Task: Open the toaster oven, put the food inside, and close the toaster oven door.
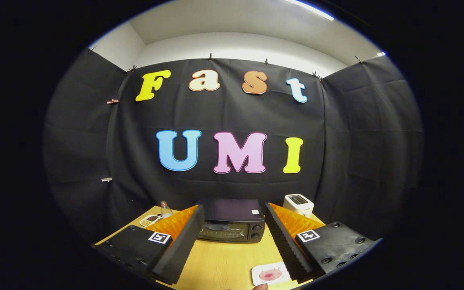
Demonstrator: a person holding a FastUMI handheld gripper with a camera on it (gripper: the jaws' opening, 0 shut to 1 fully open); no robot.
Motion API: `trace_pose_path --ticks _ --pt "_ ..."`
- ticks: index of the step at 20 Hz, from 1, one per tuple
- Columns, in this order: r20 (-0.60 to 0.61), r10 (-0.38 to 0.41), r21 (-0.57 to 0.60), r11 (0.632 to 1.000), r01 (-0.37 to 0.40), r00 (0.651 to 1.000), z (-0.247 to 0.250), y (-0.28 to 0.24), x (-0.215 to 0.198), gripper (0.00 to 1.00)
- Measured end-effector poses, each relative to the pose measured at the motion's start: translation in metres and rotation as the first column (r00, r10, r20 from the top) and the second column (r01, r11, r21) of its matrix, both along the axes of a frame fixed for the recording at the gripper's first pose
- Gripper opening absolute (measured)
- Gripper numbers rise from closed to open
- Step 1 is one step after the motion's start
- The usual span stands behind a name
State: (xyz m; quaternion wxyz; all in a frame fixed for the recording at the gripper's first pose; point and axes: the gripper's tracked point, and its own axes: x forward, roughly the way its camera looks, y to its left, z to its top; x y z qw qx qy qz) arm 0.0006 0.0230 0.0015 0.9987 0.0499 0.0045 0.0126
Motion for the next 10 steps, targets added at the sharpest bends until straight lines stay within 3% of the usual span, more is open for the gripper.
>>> trace_pose_path --ticks 5,10 --pt "-0.030 -0.005 0.052 0.999 0.007 1.000 -0.018 0.002 0.020 0.97" --pt "-0.110 -0.004 0.082 0.997 0.013 0.994 -0.054 0.018 0.068 0.98"
